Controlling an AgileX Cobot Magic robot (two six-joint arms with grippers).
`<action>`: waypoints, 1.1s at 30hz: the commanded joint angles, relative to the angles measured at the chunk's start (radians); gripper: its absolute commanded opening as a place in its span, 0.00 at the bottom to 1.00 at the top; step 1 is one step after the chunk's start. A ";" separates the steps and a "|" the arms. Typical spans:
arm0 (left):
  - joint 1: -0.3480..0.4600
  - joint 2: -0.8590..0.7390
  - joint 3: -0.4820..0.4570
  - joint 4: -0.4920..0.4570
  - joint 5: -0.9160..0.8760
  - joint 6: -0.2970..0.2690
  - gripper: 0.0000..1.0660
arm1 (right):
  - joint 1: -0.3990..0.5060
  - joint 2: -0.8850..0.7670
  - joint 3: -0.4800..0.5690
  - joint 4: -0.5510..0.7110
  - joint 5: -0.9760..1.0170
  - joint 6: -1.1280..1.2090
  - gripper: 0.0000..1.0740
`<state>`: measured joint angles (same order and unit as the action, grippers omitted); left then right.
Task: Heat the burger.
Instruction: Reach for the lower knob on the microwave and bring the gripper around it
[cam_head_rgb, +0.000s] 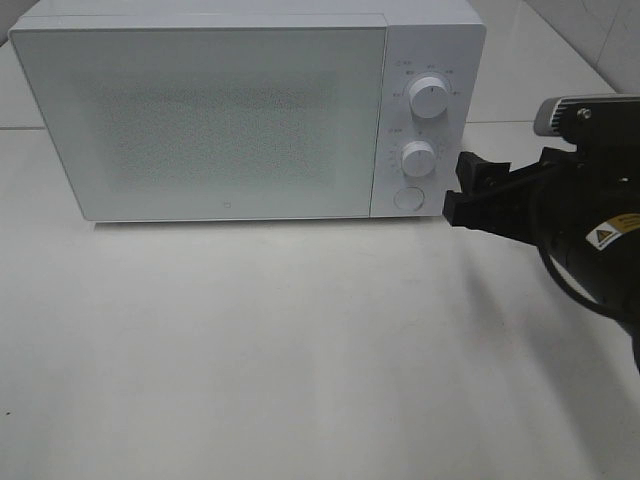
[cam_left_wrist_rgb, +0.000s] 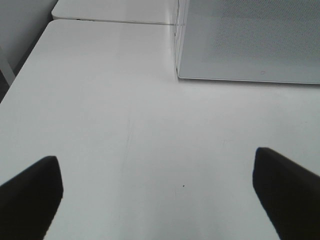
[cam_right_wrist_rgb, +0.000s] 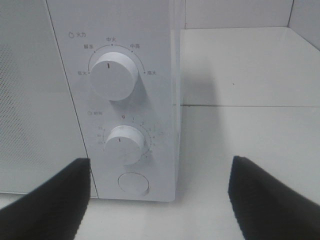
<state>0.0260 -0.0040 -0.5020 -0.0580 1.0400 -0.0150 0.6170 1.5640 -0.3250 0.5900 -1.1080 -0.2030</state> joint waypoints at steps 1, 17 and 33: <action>0.001 -0.026 0.003 -0.003 -0.004 -0.005 0.92 | 0.040 0.025 -0.023 0.062 -0.047 -0.030 0.69; 0.001 -0.026 0.003 -0.003 -0.004 -0.005 0.92 | 0.178 0.195 -0.201 0.235 -0.089 -0.204 0.69; 0.001 -0.026 0.003 -0.003 -0.004 -0.005 0.92 | 0.148 0.357 -0.356 0.258 -0.106 -0.168 0.69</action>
<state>0.0260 -0.0040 -0.5020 -0.0580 1.0400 -0.0150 0.7740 1.9210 -0.6730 0.8460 -1.2000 -0.3800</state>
